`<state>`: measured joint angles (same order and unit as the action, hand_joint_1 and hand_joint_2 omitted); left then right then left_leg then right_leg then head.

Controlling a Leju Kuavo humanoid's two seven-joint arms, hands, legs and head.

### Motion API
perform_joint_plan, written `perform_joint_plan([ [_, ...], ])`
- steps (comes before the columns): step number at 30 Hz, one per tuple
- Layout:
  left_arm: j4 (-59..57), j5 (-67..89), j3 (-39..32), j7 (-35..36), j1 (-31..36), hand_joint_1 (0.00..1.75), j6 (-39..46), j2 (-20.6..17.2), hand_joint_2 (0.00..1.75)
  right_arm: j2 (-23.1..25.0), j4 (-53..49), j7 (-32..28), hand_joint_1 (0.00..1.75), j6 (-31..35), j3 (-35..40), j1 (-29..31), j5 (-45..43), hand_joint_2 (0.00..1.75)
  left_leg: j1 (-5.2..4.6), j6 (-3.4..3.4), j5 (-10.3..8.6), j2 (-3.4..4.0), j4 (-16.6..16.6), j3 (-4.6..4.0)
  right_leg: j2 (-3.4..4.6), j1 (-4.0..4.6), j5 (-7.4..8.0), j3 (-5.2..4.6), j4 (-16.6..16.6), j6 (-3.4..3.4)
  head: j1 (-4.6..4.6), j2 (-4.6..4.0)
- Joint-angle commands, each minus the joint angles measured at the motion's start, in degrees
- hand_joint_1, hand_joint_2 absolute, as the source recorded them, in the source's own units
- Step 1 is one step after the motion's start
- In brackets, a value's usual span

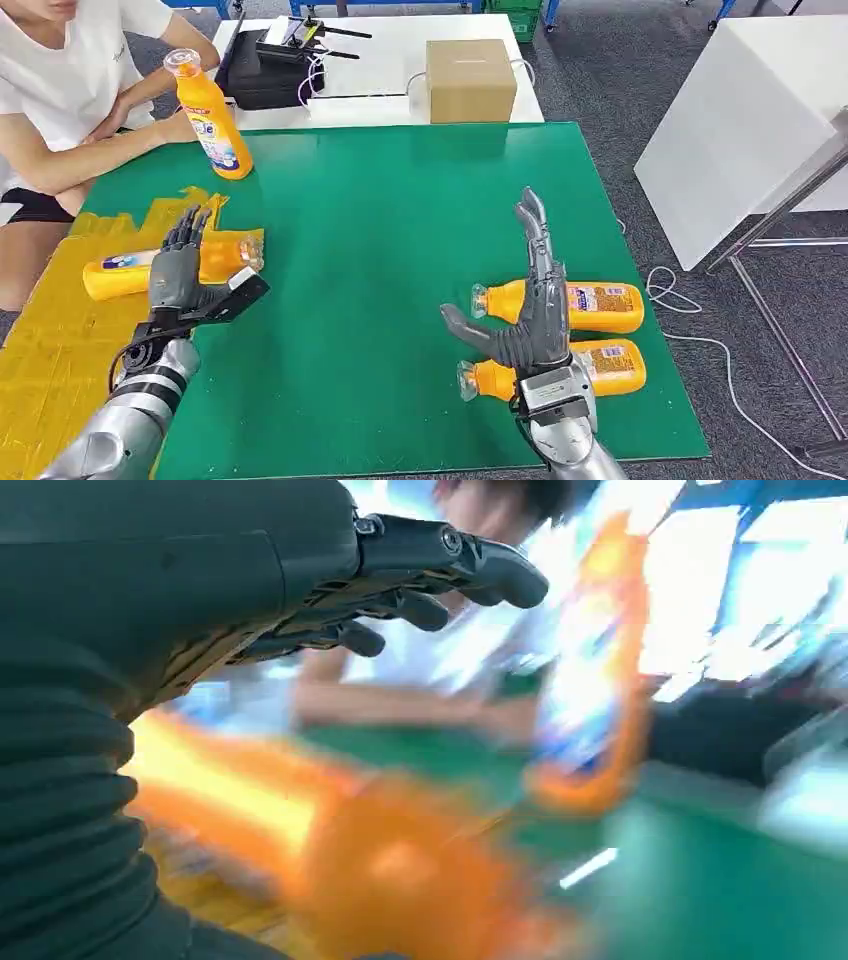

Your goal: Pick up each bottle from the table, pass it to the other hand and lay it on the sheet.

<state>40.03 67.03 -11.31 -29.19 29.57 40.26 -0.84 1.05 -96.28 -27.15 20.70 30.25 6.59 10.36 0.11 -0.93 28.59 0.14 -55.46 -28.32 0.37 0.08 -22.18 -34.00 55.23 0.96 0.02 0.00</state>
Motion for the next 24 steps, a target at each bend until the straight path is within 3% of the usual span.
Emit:
perform_joint_plan([
  [1, 37.44, -13.59, -1.03, -8.33, -5.85, 0.00, -0.26, 11.65, 1.75, 0.29, 1.12, 0.76, 0.00, 3.38, -3.25, -0.38, 4.76, 1.75, 0.10, -0.01, 0.13, -0.38, -0.15, 0.03, -0.40, 0.10, -0.17, 0.21, 0.01, 0.10, 0.00, 0.00],
  [3, 43.45, -16.34, 2.65, -7.08, -7.69, 0.00, -0.26, 11.05, 1.75, -0.06, 0.31, 1.08, 0.00, 4.70, -3.68, -0.79, 6.72, 1.75, 0.06, 0.00, 0.08, -0.02, -0.09, -0.08, -0.04, -0.01, -0.02, -0.03, -0.01, 0.03, -0.02, 0.00],
  [9, 43.62, -18.09, 3.09, -7.44, -8.10, 0.00, -0.26, 10.56, 1.75, -0.06, 0.36, 1.18, 0.00, 4.82, -3.68, -0.79, 7.08, 1.75, 0.03, 0.02, 0.10, -0.05, -0.01, 0.11, -0.05, -0.02, -0.04, 0.11, -0.04, 0.02, -0.02, 0.00],
  [12, 44.45, -29.99, 14.41, 0.12, -9.21, 0.00, -1.77, 4.30, 1.75, -0.30, -0.74, 1.77, 0.00, 6.16, -4.39, -1.61, 9.94, 1.75, 0.02, 0.02, 0.07, -0.09, 0.01, 0.10, -0.09, -0.02, -0.03, 0.12, -0.06, 0.03, 0.00, 0.00],
  [14, 46.24, -38.18, 18.45, 2.72, -10.38, 0.00, -6.23, 2.05, 1.75, -0.84, -1.56, 2.39, 0.00, 6.16, -5.08, -2.30, 11.55, 1.75, 0.05, 0.04, 0.11, -0.13, 0.00, 0.17, -0.14, 0.02, -0.08, 0.18, -0.04, 0.03, -0.02, 0.00],
  [19, 50.88, -48.71, 19.03, 1.44, -15.69, 0.00, -11.44, 1.53, 1.75, -1.78, -3.52, 3.17, 0.00, 6.53, -7.03, -5.05, 14.30, 1.75, 0.02, 0.02, 0.08, -0.02, 0.07, 0.19, -0.02, 0.01, -0.06, 0.17, -0.08, 0.04, -0.04, 0.00],
  [24, 51.82, -60.36, 14.27, 2.28, -20.68, 0.00, -16.22, 3.01, 1.75, -4.44, -5.15, 7.34, 0.00, 8.36, -9.40, -8.24, 23.88, 1.75, 0.02, 0.00, 0.14, 0.04, 0.16, 0.35, 0.02, -0.04, -0.10, 0.31, -0.13, 0.06, -0.02, 0.00],
])
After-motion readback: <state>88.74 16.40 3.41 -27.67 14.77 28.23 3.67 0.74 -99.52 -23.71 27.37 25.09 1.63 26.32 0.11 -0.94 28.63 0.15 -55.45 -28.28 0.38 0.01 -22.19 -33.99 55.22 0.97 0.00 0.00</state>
